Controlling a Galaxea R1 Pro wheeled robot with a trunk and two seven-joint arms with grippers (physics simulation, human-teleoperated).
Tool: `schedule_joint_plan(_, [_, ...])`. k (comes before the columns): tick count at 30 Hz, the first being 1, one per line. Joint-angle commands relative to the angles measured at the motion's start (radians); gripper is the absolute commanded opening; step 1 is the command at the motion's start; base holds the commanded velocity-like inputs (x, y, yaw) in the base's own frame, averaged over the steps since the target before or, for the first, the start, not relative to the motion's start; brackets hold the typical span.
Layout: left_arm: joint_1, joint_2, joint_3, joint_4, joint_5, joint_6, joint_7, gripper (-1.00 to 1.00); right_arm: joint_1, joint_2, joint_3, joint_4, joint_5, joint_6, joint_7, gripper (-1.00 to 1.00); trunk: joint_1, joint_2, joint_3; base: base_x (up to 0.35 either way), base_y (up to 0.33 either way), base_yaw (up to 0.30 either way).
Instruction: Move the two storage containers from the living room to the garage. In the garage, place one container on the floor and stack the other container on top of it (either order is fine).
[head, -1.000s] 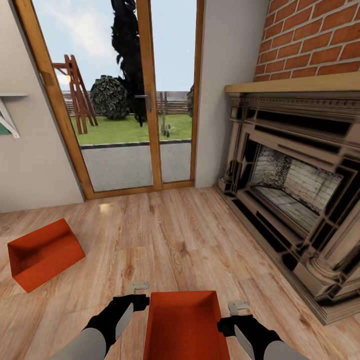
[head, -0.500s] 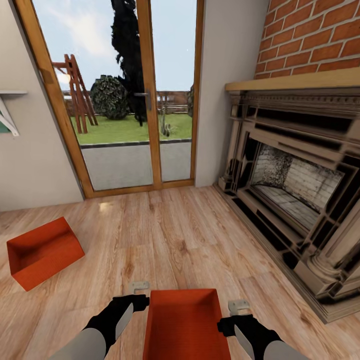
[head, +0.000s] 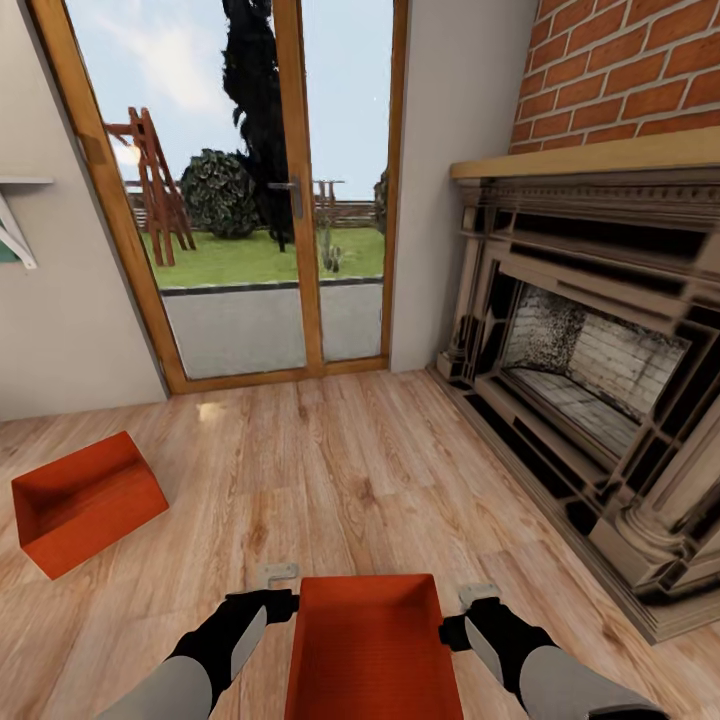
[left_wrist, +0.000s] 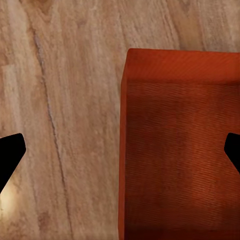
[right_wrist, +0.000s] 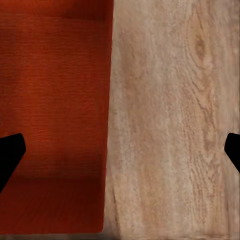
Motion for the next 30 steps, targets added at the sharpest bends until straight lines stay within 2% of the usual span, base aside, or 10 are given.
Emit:
schedule_joint_plan(1, [0.0, -0.001, 0.005, -0.002, 0.001, 0.006, 0.002, 1.0, -0.003, 0.0, 0.008, 0.003, 0.002, 0.009, -0.012, 1.0, 0.004, -0.008, -0.004, 0.0, 0.0, 0.0])
schedule_joint_plan(7, [0.0, -0.001, 0.005, -0.002, 0.001, 0.006, 0.002, 1.0, -0.012, 0.0, 0.008, 0.016, 0.0, 0.015, -0.041, 1.0, 0.027, -0.05, -0.023, 0.0, 0.0, 0.0])
schedule_joint_plan(20, [0.0, -0.001, 0.006, -0.002, 0.001, 0.006, 0.002, 1.0, -0.013, 0.0, 0.006, 0.019, 0.0, 0.015, -0.047, 1.0, 0.027, -0.05, -0.023, 0.0, 0.0, 0.0])
schedule_joint_plan(30, [0.0, -0.001, 0.006, -0.002, 0.001, 0.005, 0.002, 1.0, -0.014, 0.0, 0.006, 0.019, -0.001, 0.014, -0.047, 1.0, 0.061, -0.113, -0.051, 0.0, 0.0, 0.0])
